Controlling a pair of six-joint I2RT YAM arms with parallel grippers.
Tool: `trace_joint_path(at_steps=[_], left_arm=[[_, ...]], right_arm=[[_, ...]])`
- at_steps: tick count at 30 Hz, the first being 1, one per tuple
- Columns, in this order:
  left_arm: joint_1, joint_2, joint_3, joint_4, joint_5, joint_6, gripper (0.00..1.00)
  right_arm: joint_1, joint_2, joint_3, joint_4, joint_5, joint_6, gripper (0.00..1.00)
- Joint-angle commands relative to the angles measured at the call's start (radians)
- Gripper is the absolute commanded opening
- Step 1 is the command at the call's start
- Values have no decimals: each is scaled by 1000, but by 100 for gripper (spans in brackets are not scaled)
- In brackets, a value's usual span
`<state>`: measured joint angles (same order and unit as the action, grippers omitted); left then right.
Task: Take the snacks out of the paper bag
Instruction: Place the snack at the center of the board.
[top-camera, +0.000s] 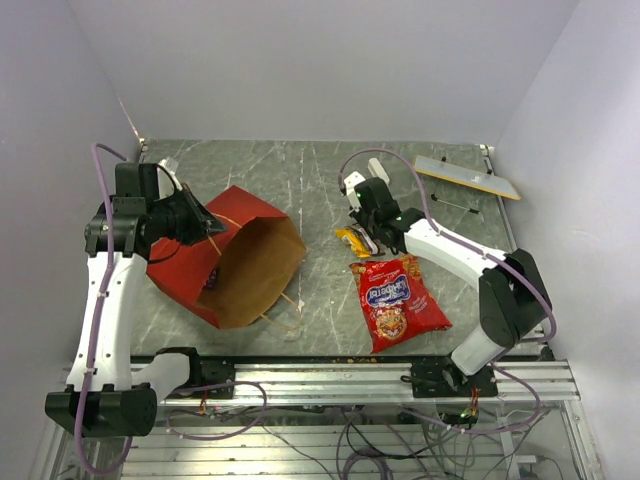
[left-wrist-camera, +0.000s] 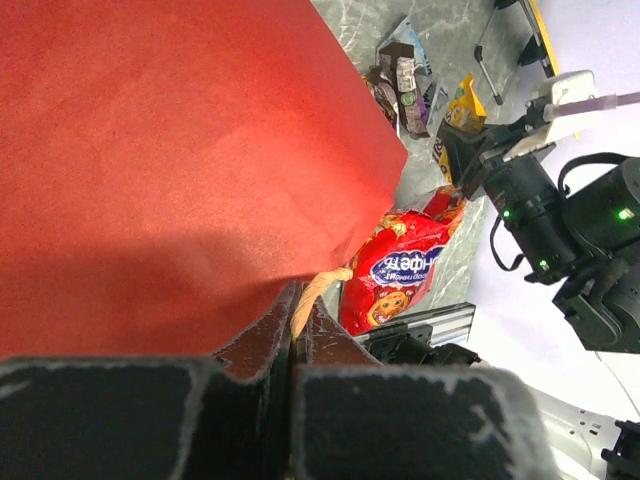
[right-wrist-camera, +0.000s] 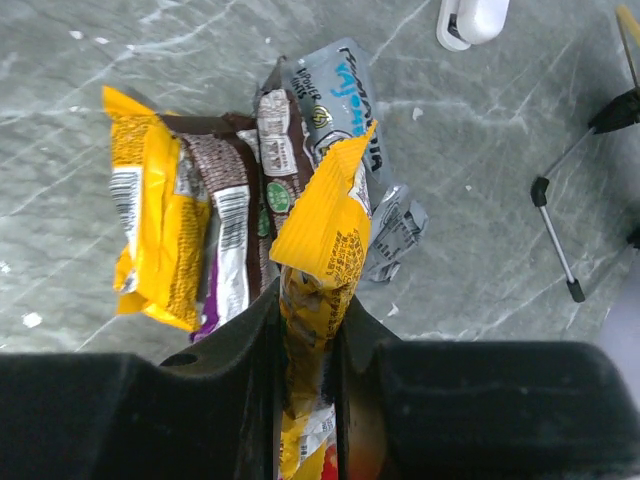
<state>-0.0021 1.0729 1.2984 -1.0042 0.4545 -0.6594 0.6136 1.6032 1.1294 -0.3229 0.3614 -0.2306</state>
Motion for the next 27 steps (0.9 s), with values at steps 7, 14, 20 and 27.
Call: trace_joint_path(at_steps=[7,14,20,27], left_arm=[[-3,14,41,12,19,10,7],[-4,24,16,37,40,2,7],[-3,43,44,4,32,26,7],[-3,69,65,-21,24,51,7]], right_arm=[[-31,165,87,34,4,28,31],[-30,115,122,-15,-37,48,50],[-11,-80,26,116,-207,33,54],[178,-198,-214,533,-577,47,54]])
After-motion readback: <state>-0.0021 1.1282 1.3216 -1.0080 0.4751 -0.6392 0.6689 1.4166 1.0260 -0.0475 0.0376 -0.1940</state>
